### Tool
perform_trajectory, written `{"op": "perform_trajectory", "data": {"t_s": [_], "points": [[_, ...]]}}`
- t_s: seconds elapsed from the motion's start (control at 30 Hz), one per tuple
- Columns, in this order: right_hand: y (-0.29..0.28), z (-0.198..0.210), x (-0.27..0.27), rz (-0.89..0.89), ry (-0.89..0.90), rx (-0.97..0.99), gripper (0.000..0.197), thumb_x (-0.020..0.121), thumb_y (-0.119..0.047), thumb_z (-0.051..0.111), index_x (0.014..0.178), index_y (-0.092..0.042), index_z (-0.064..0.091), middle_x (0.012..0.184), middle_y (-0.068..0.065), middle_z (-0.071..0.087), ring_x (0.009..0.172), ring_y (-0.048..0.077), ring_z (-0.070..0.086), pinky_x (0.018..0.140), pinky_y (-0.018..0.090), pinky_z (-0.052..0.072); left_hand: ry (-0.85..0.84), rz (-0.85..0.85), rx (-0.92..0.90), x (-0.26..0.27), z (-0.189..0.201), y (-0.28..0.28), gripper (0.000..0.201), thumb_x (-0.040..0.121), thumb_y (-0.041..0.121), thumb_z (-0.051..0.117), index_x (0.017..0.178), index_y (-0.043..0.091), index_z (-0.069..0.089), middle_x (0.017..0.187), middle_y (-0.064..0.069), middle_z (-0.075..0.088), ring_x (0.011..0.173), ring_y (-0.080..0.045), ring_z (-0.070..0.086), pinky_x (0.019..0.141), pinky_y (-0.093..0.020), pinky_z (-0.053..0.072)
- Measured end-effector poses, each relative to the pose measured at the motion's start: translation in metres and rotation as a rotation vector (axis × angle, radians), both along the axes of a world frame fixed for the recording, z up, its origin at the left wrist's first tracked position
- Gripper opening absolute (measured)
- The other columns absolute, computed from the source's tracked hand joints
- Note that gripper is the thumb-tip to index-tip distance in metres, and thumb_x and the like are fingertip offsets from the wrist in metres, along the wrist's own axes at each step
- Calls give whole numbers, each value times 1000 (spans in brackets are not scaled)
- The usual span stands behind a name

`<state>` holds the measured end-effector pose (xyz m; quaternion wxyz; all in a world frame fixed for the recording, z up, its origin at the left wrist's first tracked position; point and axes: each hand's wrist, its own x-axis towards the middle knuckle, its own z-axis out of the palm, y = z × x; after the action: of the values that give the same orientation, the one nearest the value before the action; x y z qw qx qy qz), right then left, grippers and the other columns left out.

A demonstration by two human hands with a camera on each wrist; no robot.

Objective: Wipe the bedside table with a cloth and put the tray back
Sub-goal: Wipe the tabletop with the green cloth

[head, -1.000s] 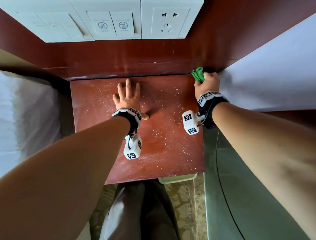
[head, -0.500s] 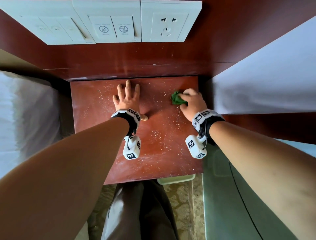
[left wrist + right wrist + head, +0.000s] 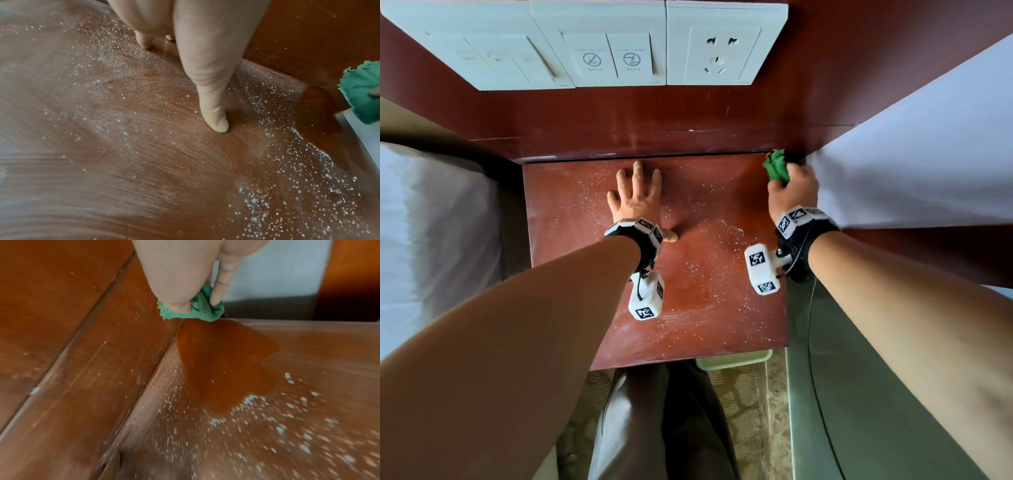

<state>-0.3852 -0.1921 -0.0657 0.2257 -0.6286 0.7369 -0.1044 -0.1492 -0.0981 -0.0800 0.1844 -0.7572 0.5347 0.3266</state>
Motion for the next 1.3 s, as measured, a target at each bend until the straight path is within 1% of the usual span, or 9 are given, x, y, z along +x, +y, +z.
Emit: {"op": "perform_trajectory", "data": {"t_s": [0.13, 0.33, 0.53, 0.63, 0.83, 0.93, 1.07, 1.17, 1.3], "points": [[-20, -7, 9, -40, 80, 77, 29, 85, -10, 48, 109, -1, 62, 125, 18, 52, 112, 38, 52, 95, 35, 42, -4, -1, -8, -1, -1, 0, 143, 57, 62, 84, 154, 28, -15, 159, -6, -28, 147, -38, -16, 118, -59, 7], [-20, -12, 25, 11, 174, 137, 22, 90, -10, 46, 106, -4, 60, 130, 12, 43, 113, 35, 45, 91, 33, 38, -2, 0, -11, 0, -2, 1, 143, 57, 61, 84, 154, 28, -15, 159, -6, -28, 147, -37, -16, 118, -59, 7], [-7, -21, 34, 318, 39, 61, 37, 81, -6, 53, 116, -7, 67, 125, 10, 55, 106, 37, 51, 84, 31, 43, 8, 9, 0, -1, -1, 0, 142, 58, 60, 84, 154, 28, -16, 159, -5, -29, 147, -37, -18, 118, -59, 6], [6, -21, 37, 450, 3, 122, 42, 80, -9, 55, 119, -17, 67, 125, -2, 57, 101, 28, 57, 82, 30, 49, 12, 19, -2, -1, -1, 0, 142, 59, 59, 85, 154, 29, -15, 159, -4, -28, 147, -37, -18, 118, -60, 7], [34, -16, 31, 667, -21, 290, 37, 85, -14, 55, 118, -28, 68, 117, -12, 61, 96, 13, 58, 72, 24, 45, 11, 25, -6, -1, -1, 0, 142, 58, 58, 85, 154, 29, -15, 159, -4, -28, 147, -36, -17, 118, -60, 7], [27, -10, 30, 479, -84, 333, 35, 82, -17, 58, 113, -25, 70, 110, -7, 68, 94, 14, 64, 77, 22, 48, 11, 25, -7, -1, -1, -1, 142, 58, 58, 85, 154, 29, -16, 159, -4, -28, 147, -37, -17, 118, -60, 7], [3, -5, 22, 136, -27, 59, 35, 76, -21, 58, 107, -10, 68, 103, 14, 67, 96, 32, 61, 74, 29, 44, 12, 23, -5, -1, -1, 0, 142, 59, 58, 85, 154, 29, -16, 159, -4, -28, 147, -37, -17, 118, -60, 7], [-18, -5, 19, -61, 10, 20, 35, 79, -15, 56, 111, -5, 64, 111, 20, 61, 101, 38, 58, 83, 38, 46, 15, 25, -8, -1, -1, 0, 142, 59, 58, 85, 154, 28, -15, 159, -4, -28, 147, -37, -18, 118, -60, 7], [-30, -12, 33, -136, 91, 152, 28, 89, -14, 52, 112, 2, 59, 126, 21, 53, 115, 35, 53, 92, 36, 45, 24, 25, -9, -1, -1, 0, 141, 59, 57, 85, 154, 28, -15, 159, -5, -28, 147, -37, -18, 118, -61, 6]]}}
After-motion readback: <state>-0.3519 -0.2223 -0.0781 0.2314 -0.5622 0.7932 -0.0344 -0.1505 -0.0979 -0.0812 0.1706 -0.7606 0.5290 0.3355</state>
